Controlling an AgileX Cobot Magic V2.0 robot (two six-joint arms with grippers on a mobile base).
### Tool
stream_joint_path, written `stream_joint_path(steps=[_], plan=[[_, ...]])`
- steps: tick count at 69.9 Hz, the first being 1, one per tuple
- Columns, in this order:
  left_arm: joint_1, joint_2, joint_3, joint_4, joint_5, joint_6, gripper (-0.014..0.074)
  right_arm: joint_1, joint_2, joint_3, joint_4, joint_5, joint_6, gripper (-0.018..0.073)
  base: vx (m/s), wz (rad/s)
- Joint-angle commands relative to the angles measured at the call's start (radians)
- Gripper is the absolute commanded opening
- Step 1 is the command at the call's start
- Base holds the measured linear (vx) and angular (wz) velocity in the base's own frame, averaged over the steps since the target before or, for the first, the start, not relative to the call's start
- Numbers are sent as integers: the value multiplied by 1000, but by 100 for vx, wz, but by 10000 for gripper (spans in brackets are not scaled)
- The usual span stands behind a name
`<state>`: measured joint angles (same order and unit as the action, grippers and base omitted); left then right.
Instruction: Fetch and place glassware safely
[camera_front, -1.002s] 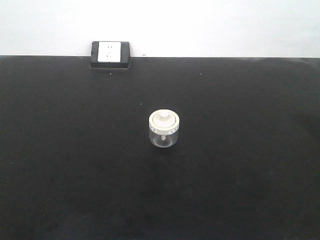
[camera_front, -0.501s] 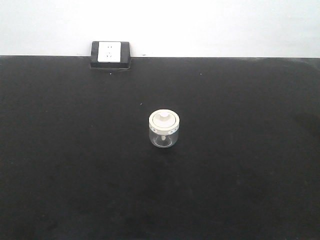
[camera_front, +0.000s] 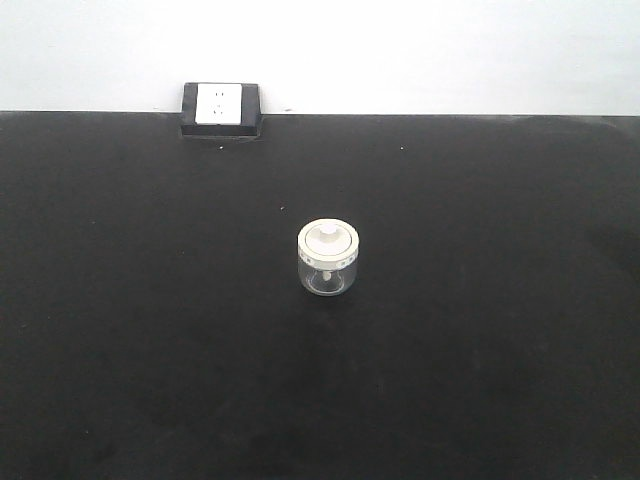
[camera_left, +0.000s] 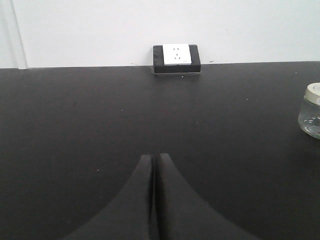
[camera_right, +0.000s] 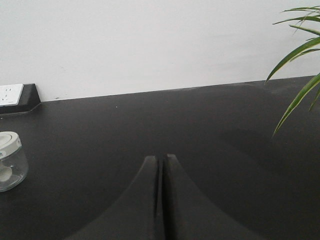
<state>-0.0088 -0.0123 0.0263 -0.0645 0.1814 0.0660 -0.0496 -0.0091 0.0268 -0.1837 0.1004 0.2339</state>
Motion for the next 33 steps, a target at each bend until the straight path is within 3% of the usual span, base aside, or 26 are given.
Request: stream_joint_path(steps=[1,33], plan=[[-7,-12,30,-9,-71,-4,-7,-5,-14,20,-8,-65,-8,-1,0,0],[-7,-12,30,-9,-71,-4,-7,-5,-14,20,-8,-65,-8,-1,0,0]])
